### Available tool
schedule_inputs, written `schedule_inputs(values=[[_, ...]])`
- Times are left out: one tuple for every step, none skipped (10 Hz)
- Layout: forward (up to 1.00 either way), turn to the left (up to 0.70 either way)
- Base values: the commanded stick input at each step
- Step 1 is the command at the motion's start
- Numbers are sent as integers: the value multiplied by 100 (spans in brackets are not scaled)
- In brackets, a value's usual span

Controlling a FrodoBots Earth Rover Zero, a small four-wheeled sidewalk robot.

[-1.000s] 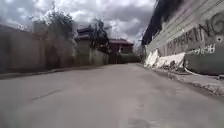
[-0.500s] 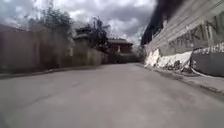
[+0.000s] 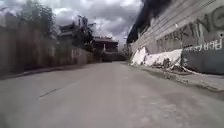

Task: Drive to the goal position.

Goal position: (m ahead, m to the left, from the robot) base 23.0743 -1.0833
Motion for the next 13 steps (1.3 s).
schedule_inputs(values=[[100, 0], [100, 0], [100, 0], [100, 0], [100, 0], [100, 0], [100, -5], [100, -32], [100, -40], [100, -39], [100, -25], [100, -11], [100, 0]])
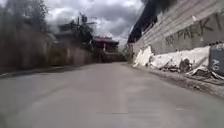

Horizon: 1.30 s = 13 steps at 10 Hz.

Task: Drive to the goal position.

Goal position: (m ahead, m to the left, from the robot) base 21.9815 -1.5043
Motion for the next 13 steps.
schedule_inputs(values=[[100, 0], [100, 0], [100, -1], [100, -2], [100, -20], [100, -39], [100, -39], [100, -39], [100, -33], [100, -24], [100, 0], [100, -1], [100, -3]])
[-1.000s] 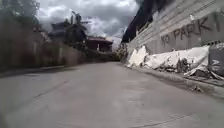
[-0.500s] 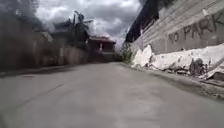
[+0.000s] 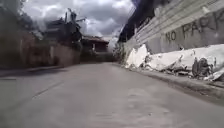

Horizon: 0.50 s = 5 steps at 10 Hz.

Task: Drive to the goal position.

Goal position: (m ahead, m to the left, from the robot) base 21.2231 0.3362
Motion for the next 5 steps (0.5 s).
schedule_inputs(values=[[100, -3], [100, -3], [100, -2], [100, -2], [100, -1]])
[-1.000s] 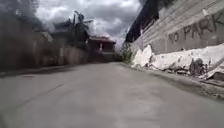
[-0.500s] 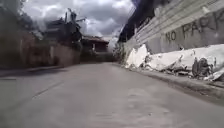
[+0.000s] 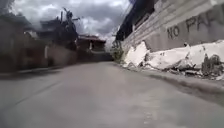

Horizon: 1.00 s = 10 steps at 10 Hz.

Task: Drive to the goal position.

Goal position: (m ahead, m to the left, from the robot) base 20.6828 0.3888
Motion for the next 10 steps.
schedule_inputs(values=[[100, 0], [100, 0], [100, 0], [100, 0], [100, 0], [100, 0], [100, 0], [100, 0], [100, 0], [100, 0]])
